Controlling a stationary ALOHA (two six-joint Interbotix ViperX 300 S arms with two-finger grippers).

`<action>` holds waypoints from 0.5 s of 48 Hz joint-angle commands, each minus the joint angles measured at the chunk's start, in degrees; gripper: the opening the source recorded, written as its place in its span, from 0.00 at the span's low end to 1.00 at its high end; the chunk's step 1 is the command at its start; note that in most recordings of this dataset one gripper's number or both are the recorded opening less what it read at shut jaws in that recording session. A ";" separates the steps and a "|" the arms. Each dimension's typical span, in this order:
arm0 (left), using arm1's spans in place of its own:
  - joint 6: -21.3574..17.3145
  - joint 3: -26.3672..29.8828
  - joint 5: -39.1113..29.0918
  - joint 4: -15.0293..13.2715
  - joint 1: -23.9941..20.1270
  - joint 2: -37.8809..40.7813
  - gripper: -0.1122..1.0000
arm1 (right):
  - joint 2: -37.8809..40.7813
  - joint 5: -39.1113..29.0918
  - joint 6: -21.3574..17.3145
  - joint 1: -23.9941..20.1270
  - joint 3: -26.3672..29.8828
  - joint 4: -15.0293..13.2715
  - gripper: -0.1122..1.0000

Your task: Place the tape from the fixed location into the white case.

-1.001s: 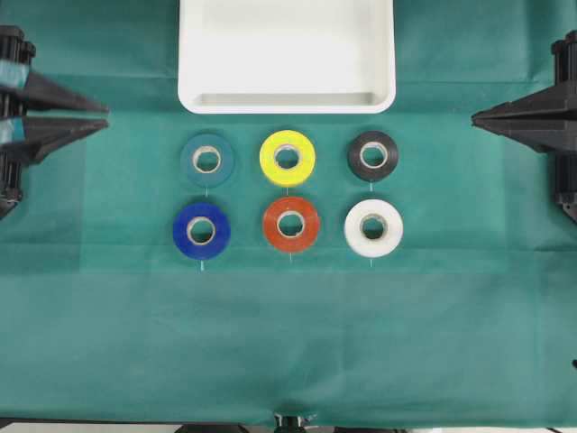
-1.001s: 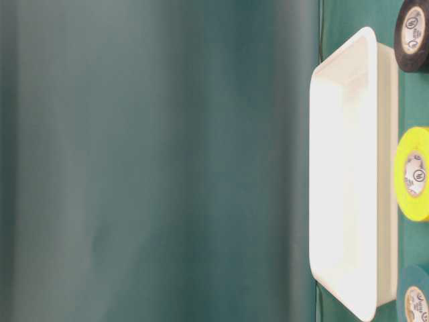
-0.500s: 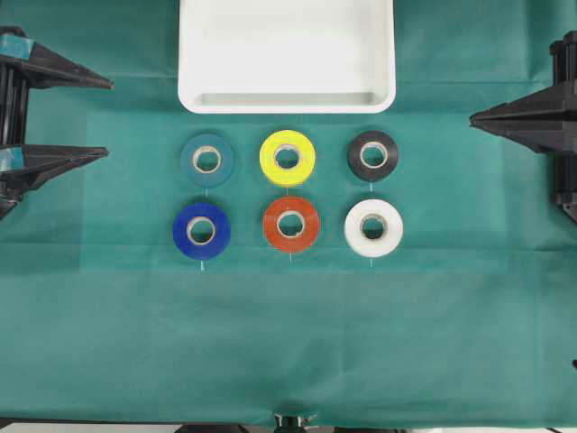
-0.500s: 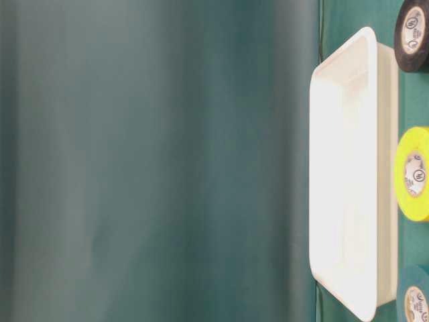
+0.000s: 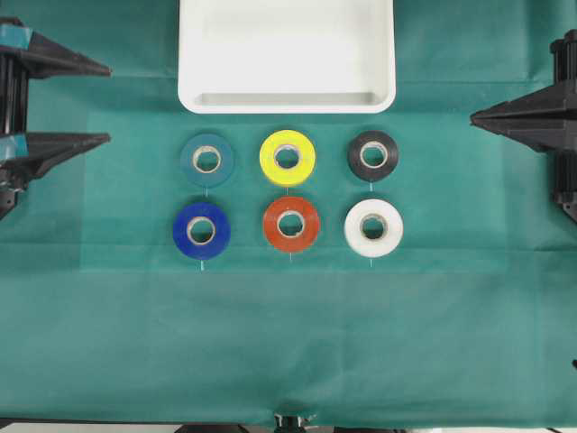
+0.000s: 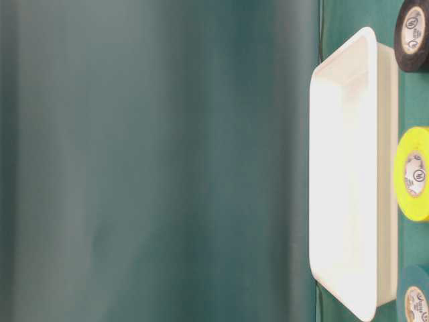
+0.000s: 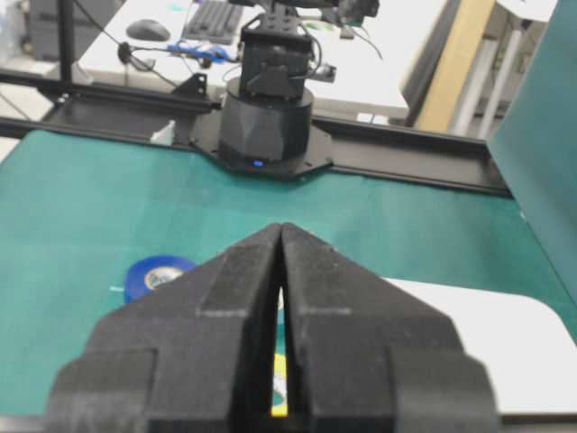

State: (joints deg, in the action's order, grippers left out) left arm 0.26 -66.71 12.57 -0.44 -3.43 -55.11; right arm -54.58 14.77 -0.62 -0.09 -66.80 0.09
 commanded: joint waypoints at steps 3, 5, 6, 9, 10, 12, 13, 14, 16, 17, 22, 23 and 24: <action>0.00 1.58 -0.26 -0.09 -1.32 0.18 1.00 | 0.35 0.18 -0.09 -0.09 1.76 0.00 0.10; 0.00 1.58 -0.35 -0.09 -1.32 0.26 1.00 | 0.35 0.09 -0.09 -0.09 1.76 0.00 0.10; 0.00 1.58 -0.35 -0.09 -1.32 0.35 1.00 | 0.44 0.18 -0.09 -0.09 1.76 0.00 0.10; 0.00 1.58 -0.35 -0.09 -1.32 0.53 1.00 | 0.44 0.18 -0.09 -0.09 1.76 0.00 0.10; 0.00 1.67 -0.35 0.00 -1.32 0.53 1.00 | 0.44 0.18 -0.09 -0.09 1.76 0.00 0.10; 0.00 1.67 -0.35 -0.09 -1.32 0.70 1.00 | 0.44 0.18 -0.09 -0.09 1.76 0.00 0.10; 0.00 1.67 -0.35 -0.09 -1.32 0.79 1.00 | 0.44 0.18 -0.09 -0.09 1.76 0.00 0.10; 0.00 1.76 -0.35 -0.09 -1.32 0.79 1.00 | 0.44 0.09 -0.09 -0.09 1.76 0.00 0.10; 0.00 1.93 -0.18 -0.09 -1.41 1.14 1.00 | 0.44 0.18 -0.09 -0.09 1.76 0.00 0.10; 0.00 2.02 -0.09 -0.09 -1.41 1.41 1.00 | 0.44 0.18 -0.09 -0.09 1.76 0.00 0.10; -0.09 2.90 0.09 -0.09 -1.67 3.43 1.00 | 0.62 0.09 -0.09 0.00 1.76 0.00 0.10; -0.09 3.16 0.18 -0.09 -1.67 4.04 1.00 | 0.62 0.18 -0.09 -0.09 1.76 0.00 0.10; -0.09 3.52 0.18 -0.09 -1.76 4.75 1.00 | 0.70 0.09 -0.09 -0.09 1.76 0.00 0.10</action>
State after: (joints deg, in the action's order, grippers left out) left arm 0.26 -65.39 12.04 -0.35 -4.83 -52.47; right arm -54.40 14.68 -0.62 -0.09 -66.62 0.09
